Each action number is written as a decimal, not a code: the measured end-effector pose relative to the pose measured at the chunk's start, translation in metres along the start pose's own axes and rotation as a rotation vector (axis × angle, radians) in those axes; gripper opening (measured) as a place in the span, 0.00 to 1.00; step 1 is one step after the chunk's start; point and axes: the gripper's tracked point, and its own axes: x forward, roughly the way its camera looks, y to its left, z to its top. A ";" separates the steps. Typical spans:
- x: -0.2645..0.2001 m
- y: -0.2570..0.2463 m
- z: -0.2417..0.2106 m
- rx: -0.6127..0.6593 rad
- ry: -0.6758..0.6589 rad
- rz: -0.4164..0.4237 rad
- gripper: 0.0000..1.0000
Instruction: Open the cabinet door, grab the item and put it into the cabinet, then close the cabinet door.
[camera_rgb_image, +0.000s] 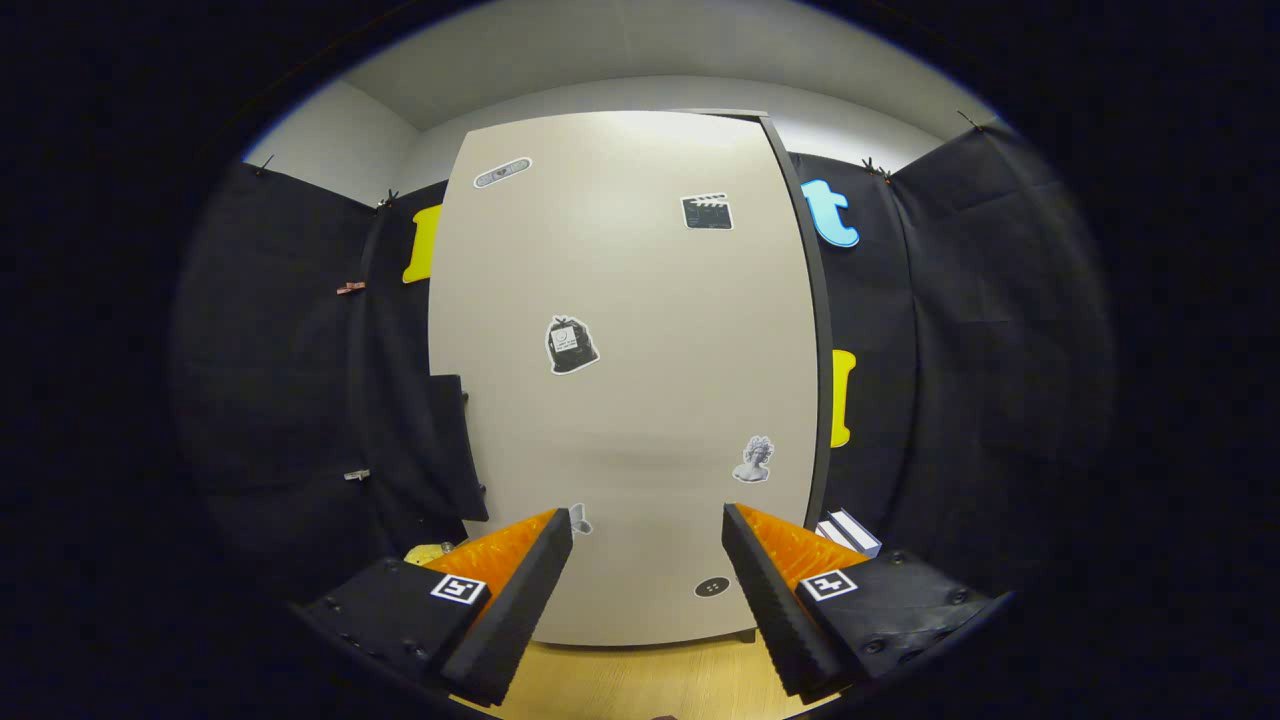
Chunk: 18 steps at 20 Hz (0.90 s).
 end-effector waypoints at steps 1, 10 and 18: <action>-0.002 -0.001 0.002 0.003 -0.003 -0.004 0.98; -0.015 -0.001 -0.002 -0.018 0.003 -0.053 0.98; -0.020 0.029 -0.010 -0.039 0.025 -0.049 0.98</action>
